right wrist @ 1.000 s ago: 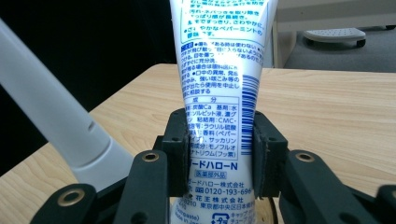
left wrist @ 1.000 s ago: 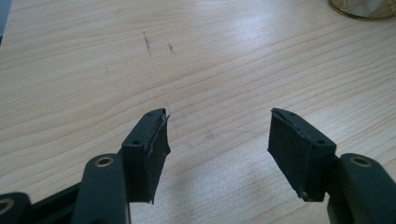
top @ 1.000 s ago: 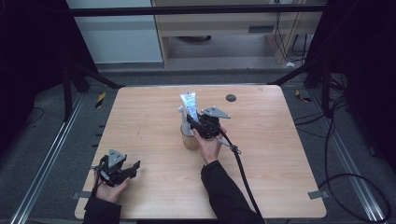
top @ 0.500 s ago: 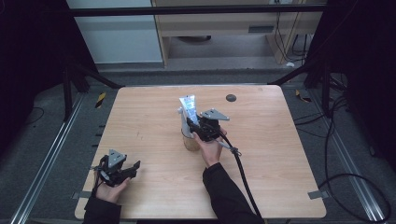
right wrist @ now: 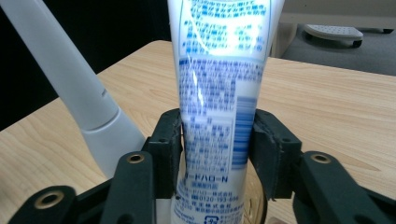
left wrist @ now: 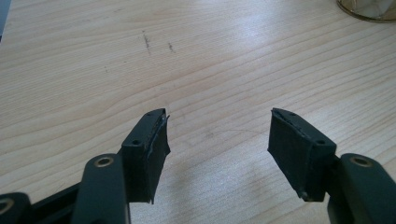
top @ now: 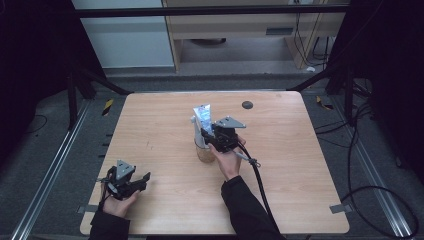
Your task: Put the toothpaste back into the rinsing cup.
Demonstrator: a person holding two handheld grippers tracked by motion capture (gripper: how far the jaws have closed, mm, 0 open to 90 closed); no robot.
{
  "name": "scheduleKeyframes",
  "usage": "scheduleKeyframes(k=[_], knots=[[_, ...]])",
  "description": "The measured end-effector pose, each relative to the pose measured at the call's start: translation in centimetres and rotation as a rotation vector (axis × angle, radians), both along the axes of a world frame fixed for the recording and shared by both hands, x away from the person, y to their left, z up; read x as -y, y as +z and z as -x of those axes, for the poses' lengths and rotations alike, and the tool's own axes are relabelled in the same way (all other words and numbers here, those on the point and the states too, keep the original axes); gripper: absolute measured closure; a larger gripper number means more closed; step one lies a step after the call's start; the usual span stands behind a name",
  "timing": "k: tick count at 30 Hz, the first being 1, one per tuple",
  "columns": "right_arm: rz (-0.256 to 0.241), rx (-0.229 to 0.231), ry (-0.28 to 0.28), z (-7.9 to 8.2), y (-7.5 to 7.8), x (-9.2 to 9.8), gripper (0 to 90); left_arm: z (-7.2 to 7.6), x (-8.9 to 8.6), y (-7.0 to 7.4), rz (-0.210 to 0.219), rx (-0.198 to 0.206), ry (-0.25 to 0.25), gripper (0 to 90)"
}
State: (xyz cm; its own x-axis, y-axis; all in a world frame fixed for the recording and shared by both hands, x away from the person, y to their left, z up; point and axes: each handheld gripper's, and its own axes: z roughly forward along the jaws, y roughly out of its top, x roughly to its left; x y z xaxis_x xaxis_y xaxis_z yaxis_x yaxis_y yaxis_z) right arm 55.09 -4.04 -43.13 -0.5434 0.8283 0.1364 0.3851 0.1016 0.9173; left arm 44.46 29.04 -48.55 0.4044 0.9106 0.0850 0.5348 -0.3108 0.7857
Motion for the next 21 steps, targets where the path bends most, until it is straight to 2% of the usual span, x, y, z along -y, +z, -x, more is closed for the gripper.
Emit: scheduleKeyframes(k=[7,9,11,15,21], knots=[[0.045,-0.025,0.02,0.6,-0.3,0.5,50.4,0.0,0.0,0.0,-0.002,0.001,-0.001,37.1],[0.031,-0.003,0.025,1.0,0.0,0.7,57.0,0.0,0.0,0.0,-0.001,0.0,0.0,37.1],[0.017,0.009,0.024,1.5,0.5,1.0,55.9,0.0,0.1,0.0,-0.002,0.001,0.0,37.1],[0.047,0.009,0.016,2.2,1.0,1.4,55.5,0.1,0.1,0.1,-0.001,0.002,-0.001,37.0],[0.027,-0.027,0.02,3.1,1.2,3.7,44.5,0.1,0.0,0.0,0.001,0.0,-0.001,37.0]])
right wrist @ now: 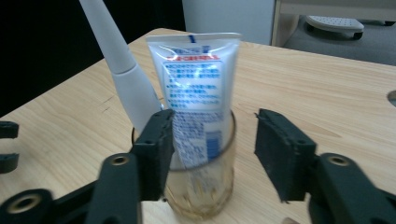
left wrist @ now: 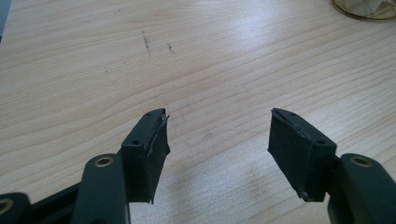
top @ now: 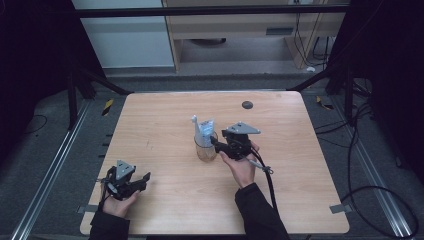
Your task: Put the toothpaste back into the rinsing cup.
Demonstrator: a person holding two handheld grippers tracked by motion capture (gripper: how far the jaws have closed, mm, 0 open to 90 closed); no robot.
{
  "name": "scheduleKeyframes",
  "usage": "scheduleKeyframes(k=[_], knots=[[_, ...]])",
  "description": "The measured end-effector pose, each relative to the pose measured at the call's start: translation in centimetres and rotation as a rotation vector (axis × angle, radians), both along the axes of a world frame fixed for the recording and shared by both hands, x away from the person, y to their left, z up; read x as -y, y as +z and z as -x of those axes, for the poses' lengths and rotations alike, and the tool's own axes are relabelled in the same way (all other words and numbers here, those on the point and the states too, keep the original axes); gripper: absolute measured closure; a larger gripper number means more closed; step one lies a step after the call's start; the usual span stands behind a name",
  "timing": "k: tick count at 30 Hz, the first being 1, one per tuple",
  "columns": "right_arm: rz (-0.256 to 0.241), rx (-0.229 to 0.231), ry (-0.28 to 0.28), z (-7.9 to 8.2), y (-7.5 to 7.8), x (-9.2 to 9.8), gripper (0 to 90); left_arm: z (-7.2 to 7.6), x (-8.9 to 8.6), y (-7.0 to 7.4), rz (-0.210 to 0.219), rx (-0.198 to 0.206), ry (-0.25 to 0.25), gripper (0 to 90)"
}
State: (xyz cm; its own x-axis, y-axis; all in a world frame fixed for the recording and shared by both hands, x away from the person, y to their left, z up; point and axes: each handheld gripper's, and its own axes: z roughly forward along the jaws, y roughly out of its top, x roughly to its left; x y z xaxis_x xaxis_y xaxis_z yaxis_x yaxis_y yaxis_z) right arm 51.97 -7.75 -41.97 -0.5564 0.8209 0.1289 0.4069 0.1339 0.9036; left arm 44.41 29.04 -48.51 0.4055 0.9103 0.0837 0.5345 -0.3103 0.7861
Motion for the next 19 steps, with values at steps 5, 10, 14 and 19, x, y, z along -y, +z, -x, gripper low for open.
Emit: scheduleKeyframes(k=[5,10,14,19], knots=[[-0.014,-0.019,-0.011,1.0,0.7,3.1,26.5,0.0,0.0,0.0,0.006,-0.004,-0.003,37.0],[0.032,-0.062,-0.044,1.7,-0.4,6.2,16.8,0.0,-0.1,-0.1,0.009,-0.013,-0.002,36.5],[0.085,-0.088,-0.071,2.4,-2.1,8.7,10.8,0.0,-0.2,-0.1,0.009,-0.014,-0.001,35.0],[0.143,-0.1,-0.123,3.6,-4.0,11.6,8.6,-0.1,-0.2,-0.2,0.005,-0.02,-0.007,33.6]])
